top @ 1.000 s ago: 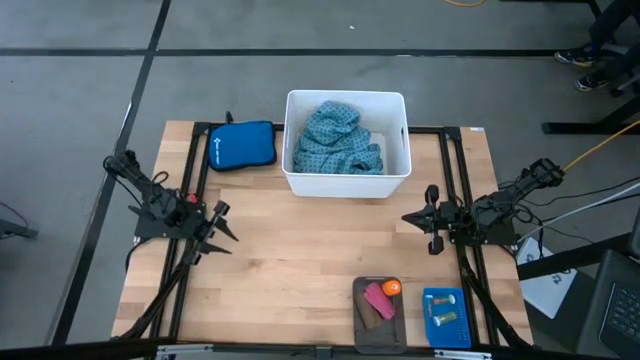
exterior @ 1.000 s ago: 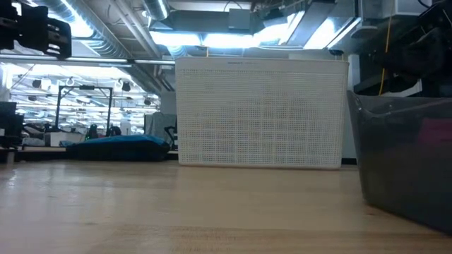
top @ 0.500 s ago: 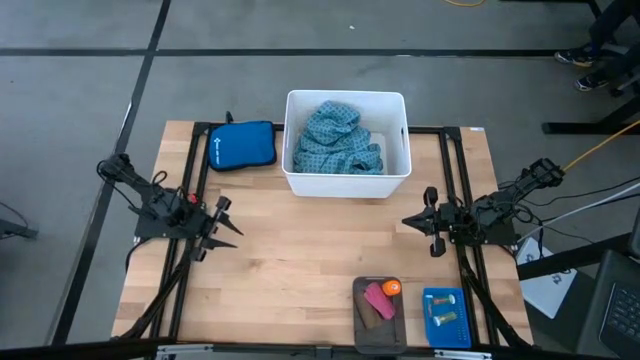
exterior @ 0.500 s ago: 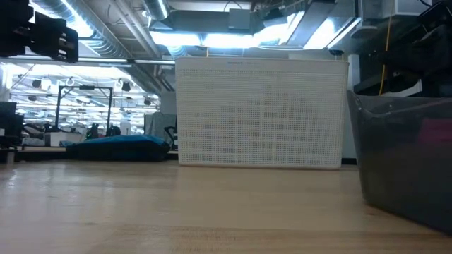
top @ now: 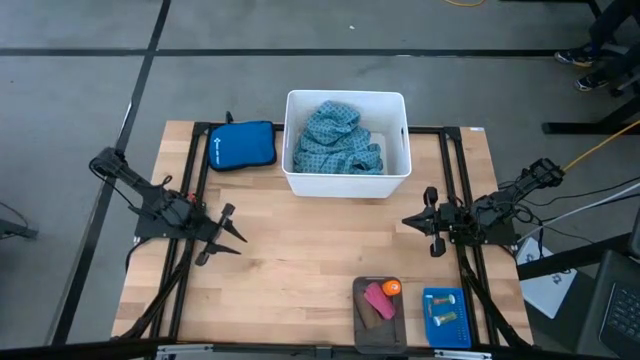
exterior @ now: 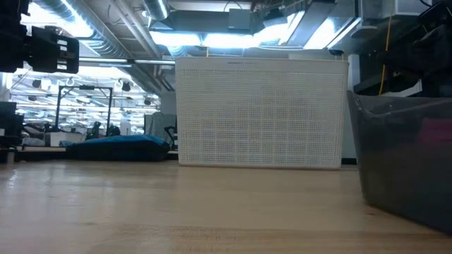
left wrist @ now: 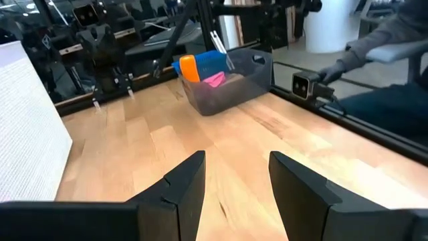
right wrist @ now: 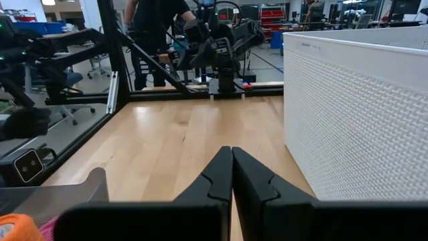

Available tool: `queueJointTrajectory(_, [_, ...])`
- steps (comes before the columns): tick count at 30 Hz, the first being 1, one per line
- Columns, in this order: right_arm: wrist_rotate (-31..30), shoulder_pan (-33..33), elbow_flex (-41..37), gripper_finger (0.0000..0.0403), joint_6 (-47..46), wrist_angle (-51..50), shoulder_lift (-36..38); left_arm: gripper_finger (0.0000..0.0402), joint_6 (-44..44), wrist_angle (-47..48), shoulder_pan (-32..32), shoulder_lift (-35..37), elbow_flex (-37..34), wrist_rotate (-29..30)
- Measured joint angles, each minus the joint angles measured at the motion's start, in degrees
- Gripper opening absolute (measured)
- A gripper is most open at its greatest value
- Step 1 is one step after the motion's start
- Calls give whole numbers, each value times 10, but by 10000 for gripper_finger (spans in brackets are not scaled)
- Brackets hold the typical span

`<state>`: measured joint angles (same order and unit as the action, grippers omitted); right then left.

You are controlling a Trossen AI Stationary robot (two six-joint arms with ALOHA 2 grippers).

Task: Pick & place medical supplies in basket/bin
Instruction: Return to Home Position

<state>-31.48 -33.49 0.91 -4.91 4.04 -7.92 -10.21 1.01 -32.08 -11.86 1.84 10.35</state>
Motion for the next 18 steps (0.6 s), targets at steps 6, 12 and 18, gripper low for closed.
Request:
queueJointTrajectory(6, [0, 0, 0, 8, 0, 0, 0, 164, -1, -24, 0, -8, -2, 2])
queueJointTrajectory(12, [0, 0, 0, 8, 0, 0, 0, 164, -1, -33, 0, -8, -3, 2])
queueJointTrajectory(18, [0, 0, 0, 8, 0, 0, 0, 164, -1, -37, 0, -8, -2, 2])
